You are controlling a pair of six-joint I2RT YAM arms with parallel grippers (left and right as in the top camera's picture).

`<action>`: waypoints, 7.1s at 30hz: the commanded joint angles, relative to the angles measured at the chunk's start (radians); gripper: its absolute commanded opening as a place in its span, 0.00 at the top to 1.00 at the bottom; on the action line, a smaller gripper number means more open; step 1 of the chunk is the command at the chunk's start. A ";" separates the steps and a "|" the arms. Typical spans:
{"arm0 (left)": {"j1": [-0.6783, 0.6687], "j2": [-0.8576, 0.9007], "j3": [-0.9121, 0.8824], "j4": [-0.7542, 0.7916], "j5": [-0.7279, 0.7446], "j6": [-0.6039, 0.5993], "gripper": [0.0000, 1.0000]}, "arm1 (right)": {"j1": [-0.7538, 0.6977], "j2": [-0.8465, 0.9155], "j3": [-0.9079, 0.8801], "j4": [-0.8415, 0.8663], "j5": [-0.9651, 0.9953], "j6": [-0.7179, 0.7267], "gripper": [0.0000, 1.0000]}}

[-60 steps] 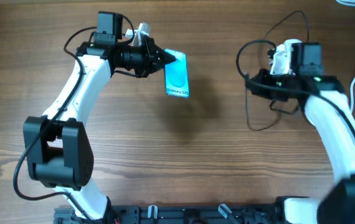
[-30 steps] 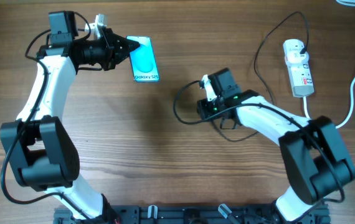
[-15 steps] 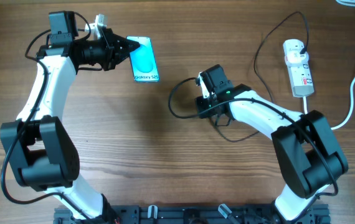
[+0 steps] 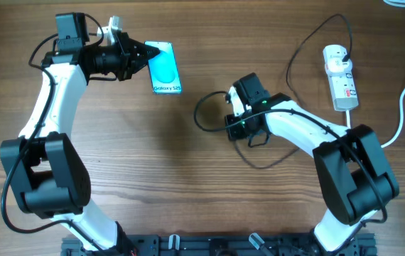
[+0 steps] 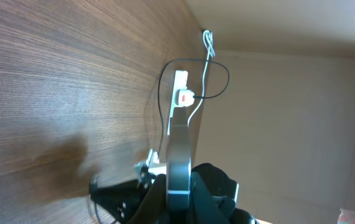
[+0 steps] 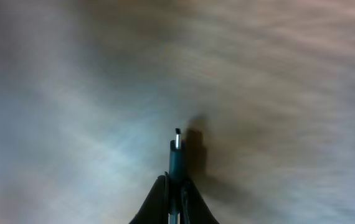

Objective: Plug charger to phone and switch on socket
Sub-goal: 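Grasp the USB-C plug with the right gripper and lift it, then bring the USB-C plug up to the phone's bottom port, then align the plug under the phone's port with the right gripper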

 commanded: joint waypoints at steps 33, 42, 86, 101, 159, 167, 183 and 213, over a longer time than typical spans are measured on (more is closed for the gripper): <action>-0.156 -0.010 0.010 0.540 0.071 -0.342 0.96 | -0.027 -0.209 -0.336 1.453 -0.642 1.069 0.96; -0.156 -0.010 0.010 0.540 0.078 -0.341 0.96 | -0.072 -0.199 -0.336 1.523 -0.660 1.100 0.96; -0.156 -0.010 0.010 0.540 0.078 -0.336 0.96 | -0.045 -0.166 -0.335 1.602 -0.556 1.166 0.96; -0.164 -0.010 0.010 0.540 0.078 -0.336 0.96 | -0.041 -0.162 -0.335 1.608 -0.546 1.166 0.96; -0.179 -0.010 0.010 0.535 0.090 -0.295 0.96 | -0.042 -0.149 -0.335 1.612 -0.560 1.210 0.96; -0.179 -0.010 0.010 0.535 0.113 -0.286 0.96 | -0.064 -0.149 -0.335 1.604 -0.554 1.212 0.96; -0.178 -0.010 0.010 0.565 0.112 -0.284 0.96 | -0.061 -0.149 -0.335 1.607 -0.651 1.194 0.96; -0.179 -0.010 0.010 0.557 0.116 -0.284 0.96 | -0.061 -0.149 -0.335 1.637 -0.578 1.191 0.96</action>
